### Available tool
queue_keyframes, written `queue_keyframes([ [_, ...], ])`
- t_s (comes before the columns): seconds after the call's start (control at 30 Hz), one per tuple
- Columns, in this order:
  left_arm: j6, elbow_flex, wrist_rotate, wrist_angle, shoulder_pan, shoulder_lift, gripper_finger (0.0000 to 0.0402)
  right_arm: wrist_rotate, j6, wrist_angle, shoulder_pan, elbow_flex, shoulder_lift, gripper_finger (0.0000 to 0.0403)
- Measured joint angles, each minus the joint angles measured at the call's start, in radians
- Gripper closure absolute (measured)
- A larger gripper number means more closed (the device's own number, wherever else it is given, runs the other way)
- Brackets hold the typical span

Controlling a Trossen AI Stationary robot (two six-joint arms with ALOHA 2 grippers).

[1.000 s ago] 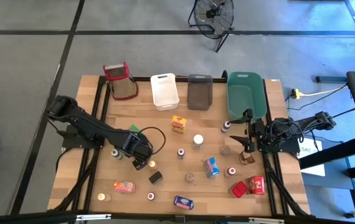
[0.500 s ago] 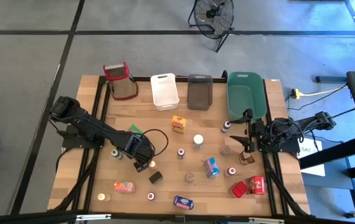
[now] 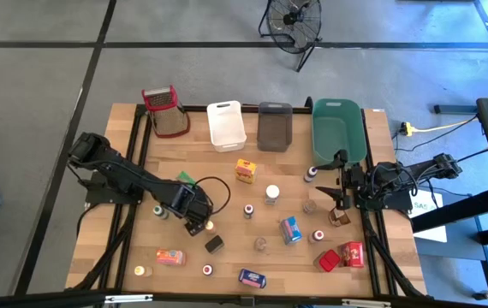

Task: Pick & Place Kitchen Items
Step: Put the green seasoning bottle into the white bin

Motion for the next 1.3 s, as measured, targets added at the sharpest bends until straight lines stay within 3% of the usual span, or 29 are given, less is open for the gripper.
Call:
queue_keyframes([
  [0.4, 0.063, 0.003, 0.033, 0.003, 0.001, 0.070, 0.0205, 0.000, 0.000, 0.000, 0.000, 0.000, 0.000, 0.0096],
  [0.8, 0.087, 0.035, 0.033, 0.008, -0.009, 0.070, 0.0202, 0.000, 0.000, 0.000, 0.000, 0.000, 0.000, 0.0096],
  [1.07, 0.087, 0.133, 0.007, -0.175, -0.009, 0.070, 0.0205, 0.000, 0.008, 0.000, 0.000, 0.000, 0.000, 0.0096],
  [1.3, 0.128, 0.310, -0.015, -0.363, -0.009, 0.069, 0.0204, 0.000, 0.008, 0.000, 0.000, 0.000, 0.000, 0.0096],
])
